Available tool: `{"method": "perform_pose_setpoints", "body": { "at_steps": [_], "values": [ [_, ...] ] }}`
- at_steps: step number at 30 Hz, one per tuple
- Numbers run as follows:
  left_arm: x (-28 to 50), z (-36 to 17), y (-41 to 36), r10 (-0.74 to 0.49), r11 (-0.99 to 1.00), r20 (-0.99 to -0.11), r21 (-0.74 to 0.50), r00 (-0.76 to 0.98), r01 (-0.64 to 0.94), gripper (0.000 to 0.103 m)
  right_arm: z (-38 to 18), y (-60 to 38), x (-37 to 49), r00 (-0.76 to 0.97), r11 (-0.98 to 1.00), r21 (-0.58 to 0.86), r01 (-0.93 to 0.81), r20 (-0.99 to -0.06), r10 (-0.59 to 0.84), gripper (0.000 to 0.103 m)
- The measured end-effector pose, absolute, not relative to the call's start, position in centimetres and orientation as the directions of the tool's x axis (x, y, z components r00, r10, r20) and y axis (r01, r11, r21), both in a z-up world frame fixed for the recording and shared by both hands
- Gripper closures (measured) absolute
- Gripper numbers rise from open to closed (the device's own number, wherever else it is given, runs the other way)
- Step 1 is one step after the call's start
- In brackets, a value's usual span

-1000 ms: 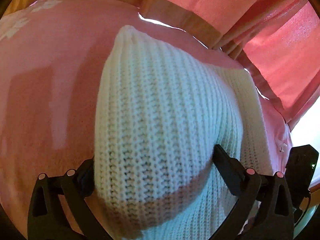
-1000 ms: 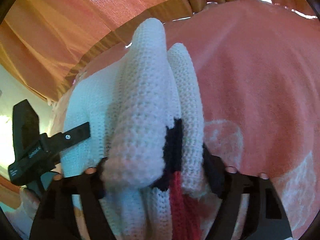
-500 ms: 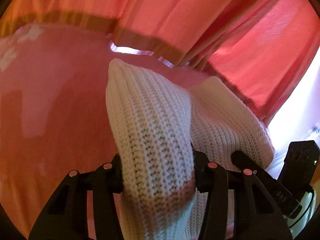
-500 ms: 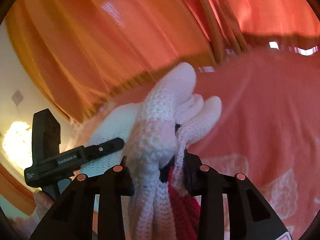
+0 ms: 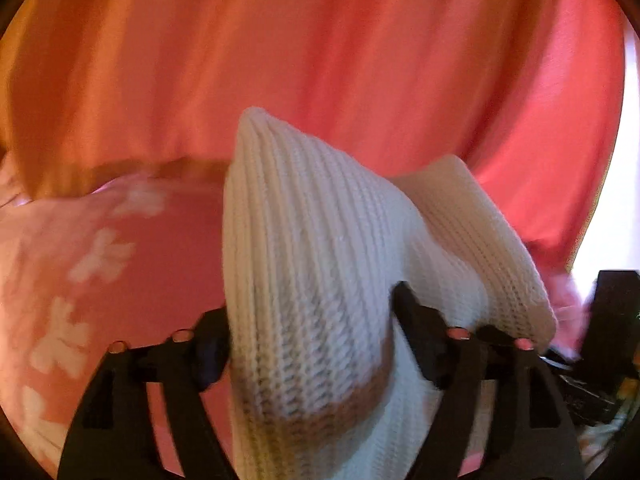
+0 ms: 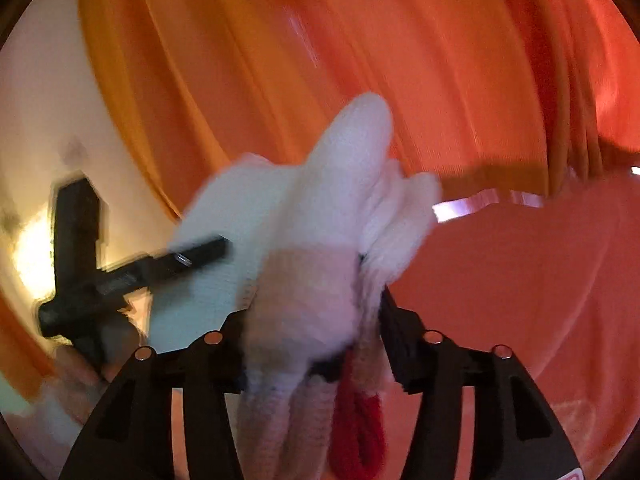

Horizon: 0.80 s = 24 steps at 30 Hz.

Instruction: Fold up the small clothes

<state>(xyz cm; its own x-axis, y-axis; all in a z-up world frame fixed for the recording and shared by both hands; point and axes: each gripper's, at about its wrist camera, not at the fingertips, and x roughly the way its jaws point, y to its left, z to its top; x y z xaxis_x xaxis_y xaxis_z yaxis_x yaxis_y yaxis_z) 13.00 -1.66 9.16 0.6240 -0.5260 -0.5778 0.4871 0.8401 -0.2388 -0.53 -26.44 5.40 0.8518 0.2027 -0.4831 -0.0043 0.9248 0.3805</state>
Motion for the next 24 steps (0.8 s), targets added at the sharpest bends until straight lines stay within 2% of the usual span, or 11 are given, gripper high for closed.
{"method": "perform_pose_setpoints", "body": {
  "at_steps": [1,2,3,4,8,10,14,18,20,22,24],
  "values": [
    [14.3,6.5,-0.7,-0.445,0.886,-0.625,-0.202,0.641,0.418,0.031,3.3,-26.1,0.6,0.812,0.939,0.335,0.071,-0.567,0.141,0.063],
    [15.1,4.8,0.0,-0.37,0.92,-0.673,-0.17,0.64,0.353,0.037,2.4,-26.1,0.8,0.795,0.936,0.338,0.098,-0.593,0.131,0.068],
    [15.7,3.7,0.7,-0.324,0.939,-0.716,-0.161,0.619,0.305,0.041,1.9,-26.2,0.4,0.793,0.914,0.396,0.089,-0.583,0.175,0.075],
    [15.8,3.1,1.4,-0.351,0.931,-0.733,-0.205,0.583,0.303,0.041,2.0,-25.9,0.0,0.794,0.902,0.427,0.067,-0.57,0.211,0.08],
    [13.2,4.6,2.0,-0.373,0.921,-0.683,-0.189,0.628,0.341,0.04,2.6,-23.2,-0.3,0.769,0.933,0.359,-0.036,-0.586,0.255,0.085],
    [12.1,4.4,1.4,-0.359,0.921,-0.677,-0.145,0.642,0.361,0.04,1.7,-21.5,0.2,0.739,0.947,0.317,-0.058,-0.624,0.254,0.094],
    [11.6,3.4,1.1,-0.31,0.927,-0.712,-0.079,0.63,0.367,0.04,0.9,-20.6,0.3,0.723,0.954,0.296,-0.045,-0.649,0.236,0.096],
    [12.4,0.4,1.3,-0.239,0.943,-0.787,-0.046,0.57,0.331,0.04,-3.5,-21.9,1.6,0.593,0.967,0.245,0.07,-0.79,0.158,0.103],
    [12.7,-0.6,1.4,-0.227,0.944,-0.806,-0.045,0.547,0.327,0.039,-2.6,-22.2,1.1,0.617,0.955,0.289,0.063,-0.764,0.19,0.103],
    [12.4,-0.3,1.3,-0.219,0.944,-0.792,-0.024,0.57,0.329,0.039,-0.5,-21.3,0.1,0.681,0.974,0.224,0.014,-0.715,0.155,0.103],
    [12.1,0.0,1.2,-0.215,0.944,-0.783,-0.012,0.584,0.331,0.04,-0.8,-20.9,0.1,0.671,0.984,0.179,0.006,-0.73,0.129,0.103]
  ]
}}
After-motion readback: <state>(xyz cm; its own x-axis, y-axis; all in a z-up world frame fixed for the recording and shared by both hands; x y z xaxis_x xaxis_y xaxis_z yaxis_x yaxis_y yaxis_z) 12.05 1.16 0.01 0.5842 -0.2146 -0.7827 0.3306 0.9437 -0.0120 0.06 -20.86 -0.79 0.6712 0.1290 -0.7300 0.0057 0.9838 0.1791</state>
